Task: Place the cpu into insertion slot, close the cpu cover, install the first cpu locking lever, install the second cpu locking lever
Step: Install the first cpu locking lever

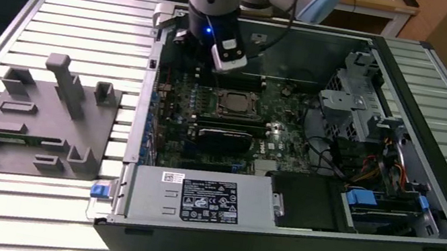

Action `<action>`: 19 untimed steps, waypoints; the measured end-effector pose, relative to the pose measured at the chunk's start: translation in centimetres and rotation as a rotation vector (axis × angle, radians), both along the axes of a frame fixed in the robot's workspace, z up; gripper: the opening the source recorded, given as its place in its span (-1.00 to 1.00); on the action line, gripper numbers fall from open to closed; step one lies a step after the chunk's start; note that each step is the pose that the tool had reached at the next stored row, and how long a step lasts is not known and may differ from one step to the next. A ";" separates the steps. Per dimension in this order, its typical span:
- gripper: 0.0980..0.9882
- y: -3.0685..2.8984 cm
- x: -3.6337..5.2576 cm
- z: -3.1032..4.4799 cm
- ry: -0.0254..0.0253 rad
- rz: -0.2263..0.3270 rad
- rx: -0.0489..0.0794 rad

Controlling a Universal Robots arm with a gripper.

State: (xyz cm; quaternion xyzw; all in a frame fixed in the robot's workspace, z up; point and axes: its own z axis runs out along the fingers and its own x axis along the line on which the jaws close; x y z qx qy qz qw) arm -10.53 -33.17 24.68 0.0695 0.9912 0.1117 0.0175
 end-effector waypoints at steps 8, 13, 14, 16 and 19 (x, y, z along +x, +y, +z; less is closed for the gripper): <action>-0.98 0.00 0.03 -0.07 -0.0001 0.012 0.046; -0.98 0.00 1.21 -0.08 0.0003 0.012 0.046; -0.98 0.00 1.54 -0.08 0.0005 0.012 0.046; -0.98 0.00 2.29 -0.09 0.0012 0.012 0.046; -0.98 0.01 3.41 -0.10 0.0022 0.012 0.046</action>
